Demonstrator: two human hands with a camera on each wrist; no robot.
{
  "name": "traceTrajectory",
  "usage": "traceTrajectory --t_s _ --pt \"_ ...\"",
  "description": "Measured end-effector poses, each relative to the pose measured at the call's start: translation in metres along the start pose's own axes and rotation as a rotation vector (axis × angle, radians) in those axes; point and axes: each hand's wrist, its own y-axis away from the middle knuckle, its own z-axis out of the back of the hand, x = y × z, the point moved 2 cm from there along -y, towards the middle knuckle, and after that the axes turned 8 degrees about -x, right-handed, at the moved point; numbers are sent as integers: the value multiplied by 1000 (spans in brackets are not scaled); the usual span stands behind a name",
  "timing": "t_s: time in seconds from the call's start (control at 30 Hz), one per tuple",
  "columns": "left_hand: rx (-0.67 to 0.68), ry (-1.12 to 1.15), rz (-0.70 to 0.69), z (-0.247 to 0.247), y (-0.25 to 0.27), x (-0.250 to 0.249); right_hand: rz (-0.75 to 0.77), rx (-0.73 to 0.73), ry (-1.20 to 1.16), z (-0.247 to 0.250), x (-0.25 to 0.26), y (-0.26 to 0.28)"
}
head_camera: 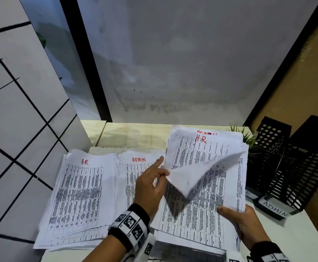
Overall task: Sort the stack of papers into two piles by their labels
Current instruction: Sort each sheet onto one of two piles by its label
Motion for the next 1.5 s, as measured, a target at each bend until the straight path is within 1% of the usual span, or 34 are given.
traceTrajectory --t_s 0.07,0.2,0.37,0.63,0.77,0.87,0.93,1.0,1.13,1.23,1.3,1.33,1.37,1.43,1.47,1.5 --pt "25 -26 49 0 7 1 -4 -7 -2 0 -1 0" --pt "63 90 185 -2 12 8 -19 -8 -4 -1 -1 1" --pt "1 280 360 -7 6 8 -3 -32 -3 4 -9 -6" --pt "-107 248 435 -17 -7 7 4 -17 -23 5 -7 -5" --pt "-114 126 410 -20 -16 7 -6 -8 -18 3 -6 -3" --pt "-111 101 411 -21 -21 7 -8 -2 -25 1 -6 -1" --pt "-92 86 371 -21 -21 6 -10 -1 -24 0 -4 0" --pt "-71 61 273 -19 -19 4 -9 -7 -29 1 -4 0" --pt "-6 -10 -45 -12 -6 5 -18 -21 -32 3 -5 -1" --pt "55 25 -166 -8 9 2 -25 -24 -20 2 -5 -2" --pt "93 36 -213 -5 16 -1 -41 -20 -48 1 -4 -2" --pt "127 46 -197 -3 18 -2 -46 -18 -68 0 -3 -1" --pt "176 57 -142 -2 20 -2 -48 -17 -80 -1 -2 -1" --pt "271 101 24 -2 22 -1 -45 -23 -88 -3 0 -1" --pt "261 112 106 -2 22 1 -41 -29 -88 -3 0 -1" --pt "206 109 172 -1 22 2 -40 -34 -83 -5 1 0"
